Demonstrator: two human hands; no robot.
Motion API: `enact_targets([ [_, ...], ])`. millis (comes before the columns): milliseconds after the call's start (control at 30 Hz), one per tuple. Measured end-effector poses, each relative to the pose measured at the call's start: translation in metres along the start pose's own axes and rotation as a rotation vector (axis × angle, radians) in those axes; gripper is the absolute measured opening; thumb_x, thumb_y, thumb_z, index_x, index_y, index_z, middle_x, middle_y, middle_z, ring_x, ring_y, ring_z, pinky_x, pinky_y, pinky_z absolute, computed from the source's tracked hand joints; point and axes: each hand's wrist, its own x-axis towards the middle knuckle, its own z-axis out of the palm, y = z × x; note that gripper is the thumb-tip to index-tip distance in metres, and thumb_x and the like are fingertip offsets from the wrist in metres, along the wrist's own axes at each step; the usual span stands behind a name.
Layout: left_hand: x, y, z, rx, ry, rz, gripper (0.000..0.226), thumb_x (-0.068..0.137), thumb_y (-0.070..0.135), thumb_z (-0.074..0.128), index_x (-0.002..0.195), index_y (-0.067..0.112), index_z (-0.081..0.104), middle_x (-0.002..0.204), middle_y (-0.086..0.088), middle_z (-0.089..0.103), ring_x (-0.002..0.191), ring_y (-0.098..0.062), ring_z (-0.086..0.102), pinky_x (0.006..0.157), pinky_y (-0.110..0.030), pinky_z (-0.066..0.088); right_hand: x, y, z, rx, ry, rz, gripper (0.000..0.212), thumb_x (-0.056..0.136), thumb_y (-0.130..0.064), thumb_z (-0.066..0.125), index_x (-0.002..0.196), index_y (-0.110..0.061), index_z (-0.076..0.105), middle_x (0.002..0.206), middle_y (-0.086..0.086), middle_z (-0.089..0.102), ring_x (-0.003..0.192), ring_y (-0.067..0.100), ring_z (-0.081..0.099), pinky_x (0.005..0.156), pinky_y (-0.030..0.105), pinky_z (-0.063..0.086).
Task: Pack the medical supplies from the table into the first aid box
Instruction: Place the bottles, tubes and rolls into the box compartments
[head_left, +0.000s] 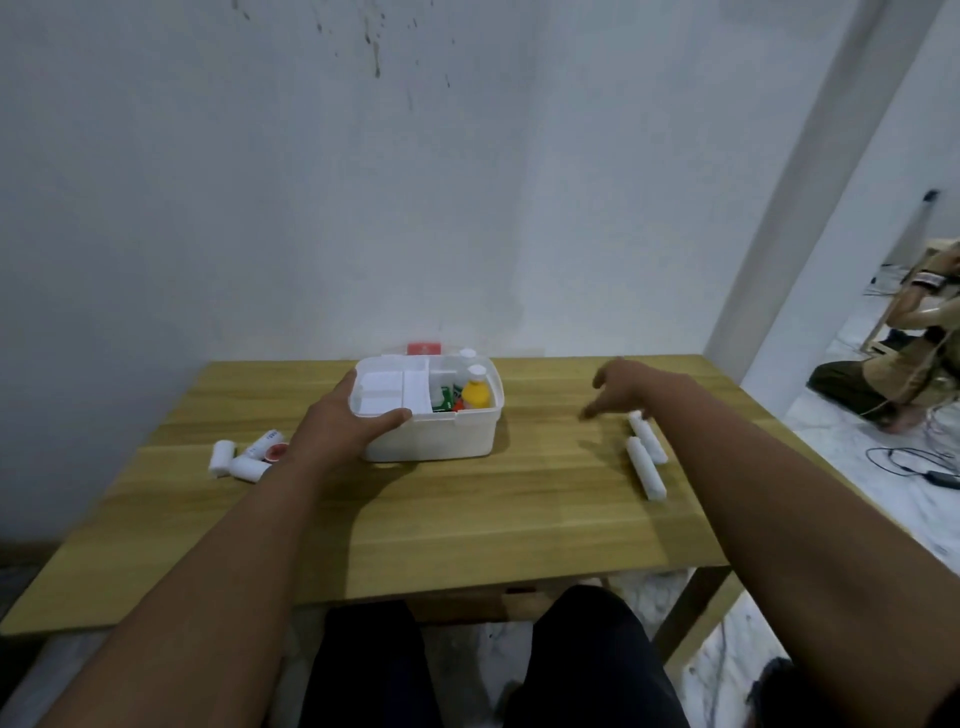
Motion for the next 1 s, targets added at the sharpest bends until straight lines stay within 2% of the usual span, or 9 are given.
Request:
enact_targets([
  [67,0.000,0.000,-0.001,0.002,0.002,-0.002,0.084,0.073,0.060,0.080,0.145,0.039,0.044,0.140,0.008,0.058,0.117,-0.016,0.052,0.088,-0.035,0.046,-0.002,0.023,0.011,-0.077,-0.150,0.123,0.111,0.060,-0.056,0.093,0.151,-0.015,0.046,0.147,0.009,0.055,0.121,0.033,0.062,0.095,0.049,0.056],
  [133,0.000,0.001,0.000,0.001,0.008,-0.002,0.083,0.073,0.060,0.081,0.145,0.039,0.045,0.138,0.009,0.059,0.116,-0.015,0.052,0.088,-0.035,0.046,-0.002,0.040,0.023,-0.098,-0.265,0.198,0.124,0.052,-0.053,0.096,0.155,-0.016,0.039,0.146,0.009,0.056,0.117,0.033,0.065,0.096,0.050,0.057],
  [200,0.000,0.001,0.000,0.002,0.011,-0.003,0.082,0.073,0.059,0.081,0.145,0.038,0.045,0.138,0.009,0.059,0.115,-0.014,0.052,0.088,-0.035,0.046,0.000,0.048,0.034,-0.068,-0.285,0.219,0.118,0.062,-0.040,0.095,0.158,-0.016,0.032,0.145,0.010,0.056,0.115,0.032,0.066,0.096,0.050,0.058],
  [267,-0.001,0.002,0.001,-0.001,0.013,-0.007,0.082,0.074,0.057,0.081,0.145,0.038,0.045,0.137,0.009,0.058,0.112,-0.013,0.050,0.087,-0.034,0.045,0.005,0.050,0.040,-0.042,-0.202,0.197,0.100,0.069,-0.035,0.092,0.152,-0.012,0.041,0.133,0.009,0.060,0.108,0.031,0.069,0.094,0.049,0.059],
  [467,0.000,0.001,0.000,-0.008,0.020,-0.007,0.084,0.073,0.059,0.081,0.145,0.039,0.044,0.137,0.012,0.058,0.116,-0.014,0.052,0.088,-0.035,0.047,0.021,0.043,0.053,0.026,-0.030,0.109,0.056,0.069,-0.049,0.087,0.101,-0.013,0.058,0.086,-0.001,0.065,0.086,0.023,0.068,0.080,0.036,0.058],
  [567,0.001,-0.001,0.000,0.000,0.006,-0.015,0.087,0.073,0.061,0.080,0.147,0.039,0.041,0.142,0.009,0.057,0.121,-0.017,0.052,0.091,-0.037,0.049,0.029,0.038,0.061,-0.047,0.039,0.079,0.044,0.078,-0.052,0.078,0.085,-0.016,0.055,0.081,-0.002,0.061,0.082,0.021,0.061,0.072,0.033,0.049],
  [833,0.001,-0.001,0.001,0.012,0.025,-0.019,0.087,0.072,0.060,0.081,0.147,0.038,0.042,0.140,0.008,0.057,0.115,-0.014,0.050,0.087,-0.034,0.046,0.031,0.025,0.065,0.014,0.151,0.126,0.045,0.077,-0.056,0.079,0.077,-0.018,0.056,0.079,0.000,0.064,0.078,0.020,0.064,0.068,0.033,0.049],
  [933,0.000,0.000,0.002,0.009,0.022,-0.015,0.086,0.073,0.058,0.081,0.147,0.038,0.042,0.141,0.008,0.057,0.115,-0.013,0.049,0.087,-0.033,0.046,0.030,0.020,0.058,0.039,0.044,0.101,0.052,0.071,-0.060,0.083,0.076,-0.017,0.053,0.077,0.000,0.062,0.080,0.021,0.063,0.070,0.033,0.051],
  [1000,0.000,0.000,0.002,0.004,0.019,-0.014,0.086,0.074,0.057,0.081,0.148,0.037,0.041,0.143,0.007,0.056,0.116,-0.013,0.048,0.088,-0.034,0.047,0.030,0.018,0.052,-0.003,-0.064,0.109,0.057,0.063,-0.056,0.087,0.090,-0.014,0.059,0.083,0.000,0.064,0.084,0.021,0.065,0.076,0.034,0.056],
])
